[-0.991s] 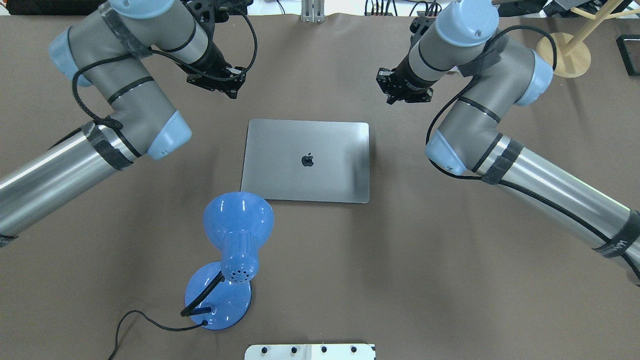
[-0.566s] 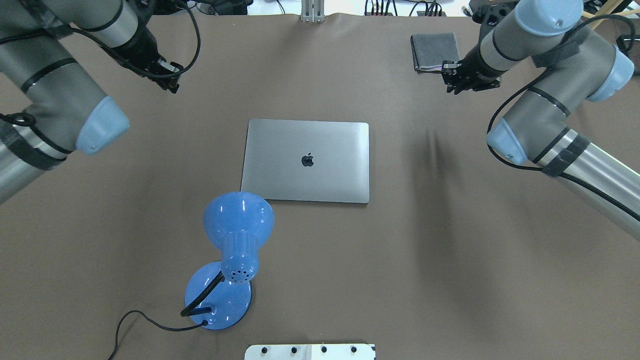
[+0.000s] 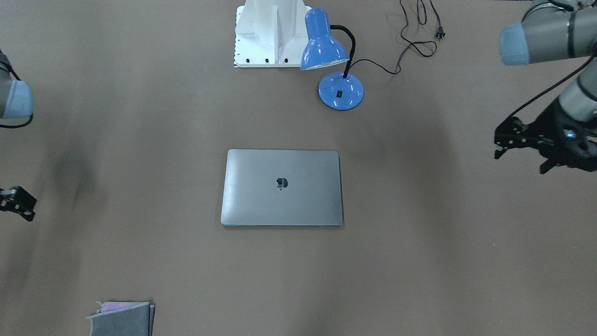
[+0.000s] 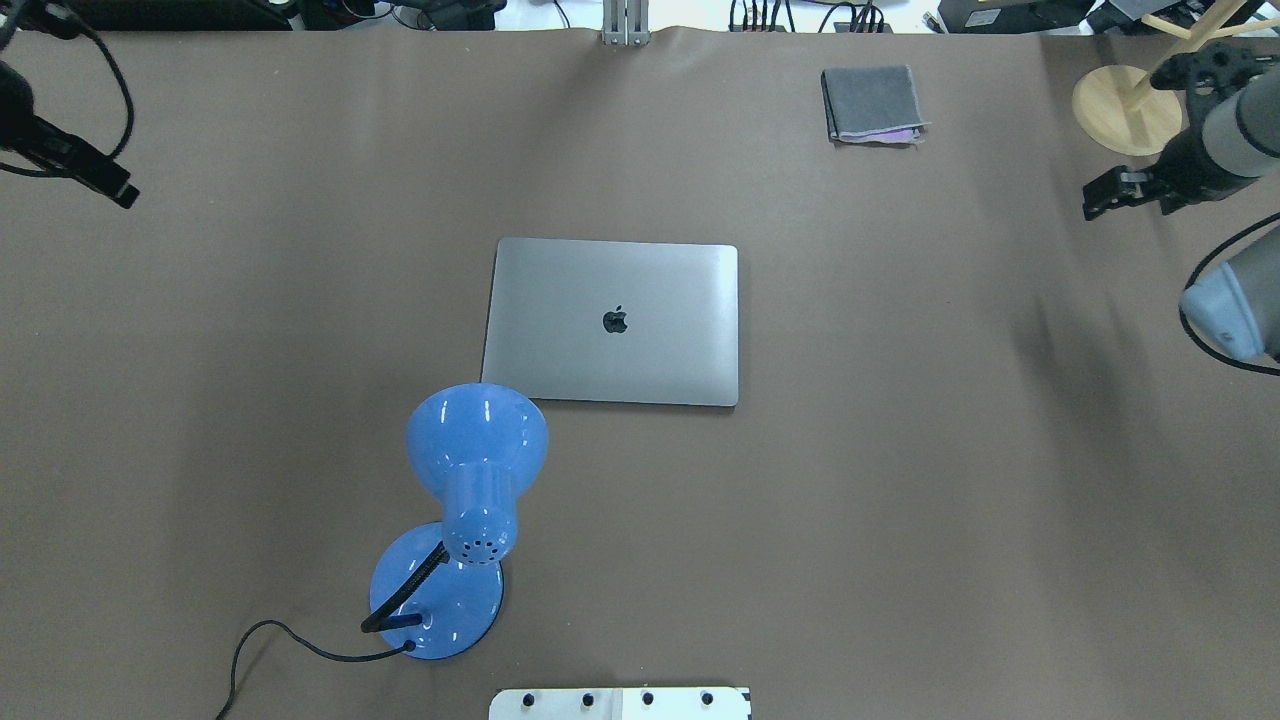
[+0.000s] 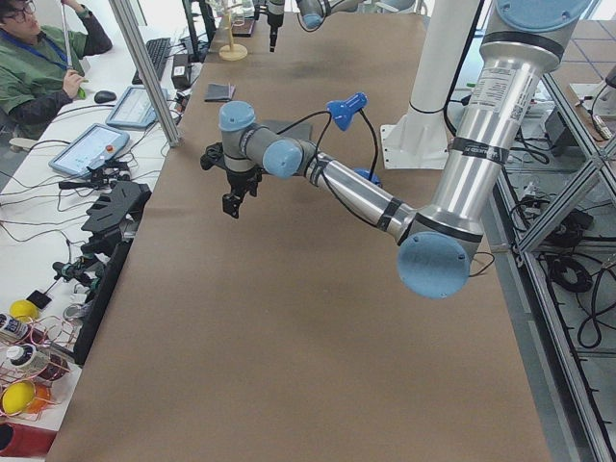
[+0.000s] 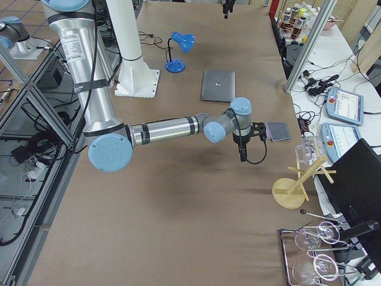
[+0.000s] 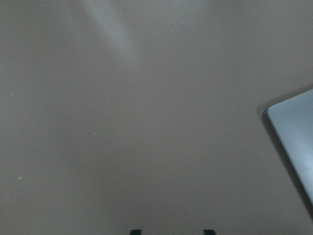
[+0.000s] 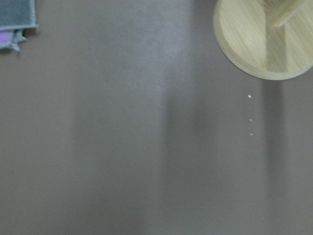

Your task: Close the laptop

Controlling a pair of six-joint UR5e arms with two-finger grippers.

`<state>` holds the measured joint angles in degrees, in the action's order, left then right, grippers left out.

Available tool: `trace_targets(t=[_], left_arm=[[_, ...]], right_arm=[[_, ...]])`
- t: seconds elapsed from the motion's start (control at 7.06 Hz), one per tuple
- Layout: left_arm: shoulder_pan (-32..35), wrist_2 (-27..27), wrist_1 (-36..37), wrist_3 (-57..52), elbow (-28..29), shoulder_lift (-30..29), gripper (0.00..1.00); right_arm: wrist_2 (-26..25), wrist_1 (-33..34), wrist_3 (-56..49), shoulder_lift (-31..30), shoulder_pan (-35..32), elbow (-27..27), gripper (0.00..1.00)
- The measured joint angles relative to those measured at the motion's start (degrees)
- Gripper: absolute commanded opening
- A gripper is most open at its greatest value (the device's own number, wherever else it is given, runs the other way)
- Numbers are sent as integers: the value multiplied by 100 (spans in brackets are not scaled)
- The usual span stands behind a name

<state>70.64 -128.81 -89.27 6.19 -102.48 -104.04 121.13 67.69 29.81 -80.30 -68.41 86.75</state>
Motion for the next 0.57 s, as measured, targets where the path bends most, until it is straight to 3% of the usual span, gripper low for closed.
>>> trace_targets(t=[0.28, 0.57], left_arm=[[639, -150, -47, -1030, 41, 805, 99], [1195, -175, -104, -1497, 77, 1516, 99]], right_arm=[[683, 31, -1167, -873, -964, 210, 100], [959, 25, -1696, -1586, -1525, 416, 100]])
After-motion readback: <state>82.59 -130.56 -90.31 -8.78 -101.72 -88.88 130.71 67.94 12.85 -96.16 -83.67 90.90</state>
